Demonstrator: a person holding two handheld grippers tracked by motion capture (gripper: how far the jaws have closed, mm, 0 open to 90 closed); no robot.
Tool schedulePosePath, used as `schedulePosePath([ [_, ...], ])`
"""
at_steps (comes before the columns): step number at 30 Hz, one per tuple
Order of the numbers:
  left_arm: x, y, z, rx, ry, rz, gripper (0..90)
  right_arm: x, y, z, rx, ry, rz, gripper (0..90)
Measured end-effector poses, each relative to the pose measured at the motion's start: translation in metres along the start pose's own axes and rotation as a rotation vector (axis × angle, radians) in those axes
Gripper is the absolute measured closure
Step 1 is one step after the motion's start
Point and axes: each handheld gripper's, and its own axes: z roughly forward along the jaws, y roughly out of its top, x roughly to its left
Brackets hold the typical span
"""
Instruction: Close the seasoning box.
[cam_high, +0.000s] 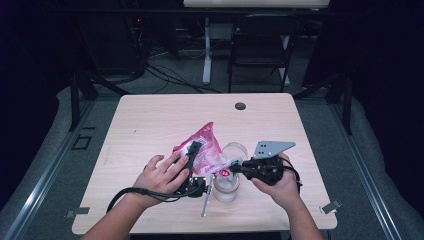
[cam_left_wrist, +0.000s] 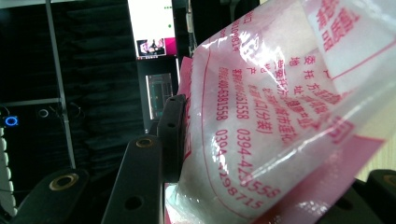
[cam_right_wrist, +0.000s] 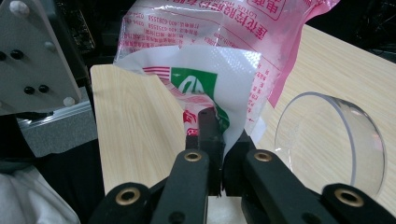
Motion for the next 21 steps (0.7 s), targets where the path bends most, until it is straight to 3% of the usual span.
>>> schedulePosePath([
  [10, 0.0013, 0.0009, -0.0005, -0.003, 0.005, 0.023, 65.1, -0.0001, 0.0, -0.0001, 0.004, -0.003, -0.005, 89.6],
  [21, 0.0003, 0.0008, -0.0007, -0.001, 0.002, 0.018, 65.1, -0.0003, -0.0003, 0.0003, 0.004, -0.002, -0.002, 89.6],
])
